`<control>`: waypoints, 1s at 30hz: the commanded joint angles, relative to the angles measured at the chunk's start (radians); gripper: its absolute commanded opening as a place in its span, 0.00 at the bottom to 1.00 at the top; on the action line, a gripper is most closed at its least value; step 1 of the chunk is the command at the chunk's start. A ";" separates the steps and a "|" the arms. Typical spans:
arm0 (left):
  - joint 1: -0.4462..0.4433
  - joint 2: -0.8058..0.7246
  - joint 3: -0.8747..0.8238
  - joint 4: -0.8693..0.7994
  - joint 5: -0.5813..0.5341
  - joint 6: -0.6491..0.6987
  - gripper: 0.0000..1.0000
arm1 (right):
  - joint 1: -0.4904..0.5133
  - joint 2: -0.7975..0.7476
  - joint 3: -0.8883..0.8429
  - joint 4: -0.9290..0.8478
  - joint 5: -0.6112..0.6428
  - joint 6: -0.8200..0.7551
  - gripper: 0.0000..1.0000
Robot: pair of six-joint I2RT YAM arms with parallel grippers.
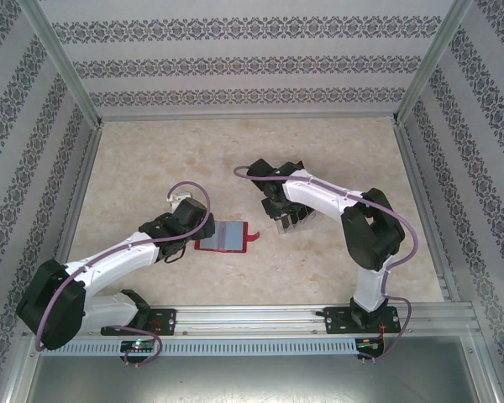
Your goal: Put the credit cards into the card holder
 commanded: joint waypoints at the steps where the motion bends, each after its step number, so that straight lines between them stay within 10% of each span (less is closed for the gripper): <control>1: 0.014 -0.008 0.000 -0.015 0.003 0.013 0.96 | 0.007 0.003 0.018 -0.035 0.040 0.019 0.28; 30: 0.013 -0.006 0.011 -0.024 0.005 0.012 0.97 | -0.011 0.009 0.023 -0.016 -0.046 0.007 0.00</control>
